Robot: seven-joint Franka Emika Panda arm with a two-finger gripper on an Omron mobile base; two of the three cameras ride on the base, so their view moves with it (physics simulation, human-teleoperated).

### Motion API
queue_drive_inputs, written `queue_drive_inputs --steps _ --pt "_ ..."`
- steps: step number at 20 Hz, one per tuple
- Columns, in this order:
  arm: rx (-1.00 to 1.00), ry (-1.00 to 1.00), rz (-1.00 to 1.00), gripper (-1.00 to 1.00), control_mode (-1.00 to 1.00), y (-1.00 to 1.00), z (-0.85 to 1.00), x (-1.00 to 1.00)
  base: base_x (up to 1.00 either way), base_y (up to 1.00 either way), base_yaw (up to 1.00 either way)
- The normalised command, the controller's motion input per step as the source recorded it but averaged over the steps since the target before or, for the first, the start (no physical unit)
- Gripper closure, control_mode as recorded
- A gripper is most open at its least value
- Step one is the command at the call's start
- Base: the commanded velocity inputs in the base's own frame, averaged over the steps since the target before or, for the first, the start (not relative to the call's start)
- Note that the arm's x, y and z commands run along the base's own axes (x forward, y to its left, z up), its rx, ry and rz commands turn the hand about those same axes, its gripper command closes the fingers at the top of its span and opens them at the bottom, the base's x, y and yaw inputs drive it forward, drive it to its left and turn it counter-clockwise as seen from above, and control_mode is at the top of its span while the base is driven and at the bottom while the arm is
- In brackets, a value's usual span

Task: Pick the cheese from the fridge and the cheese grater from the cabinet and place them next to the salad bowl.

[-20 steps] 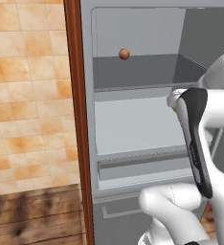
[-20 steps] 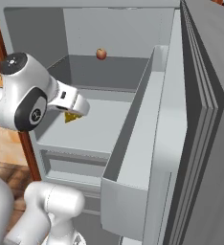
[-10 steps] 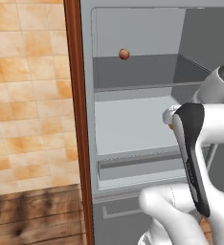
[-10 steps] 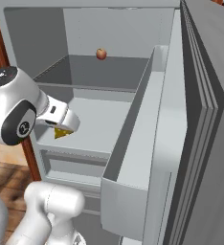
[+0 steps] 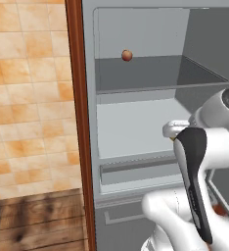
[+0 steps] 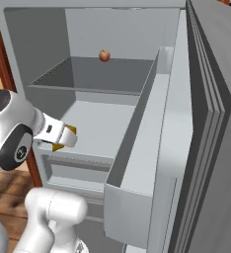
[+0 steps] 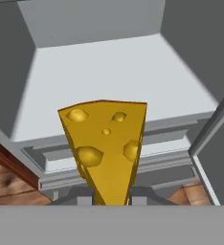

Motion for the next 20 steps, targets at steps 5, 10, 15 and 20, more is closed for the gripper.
queue_drive_inputs --steps 5,10,15,20 --pt "0.00 0.00 0.00 1.00 1.00 0.00 0.00 -0.02 -0.06 0.00 0.00" --pt "0.00 0.00 0.00 1.00 1.00 0.00 0.00 0.00 -0.93 0.61 -0.08" --pt "0.00 0.00 0.00 1.00 1.00 0.00 0.00 0.00 -0.95 0.99 -0.31" --pt "0.00 0.00 0.00 1.00 1.00 0.00 0.00 0.00 -0.63 0.37 -0.79"
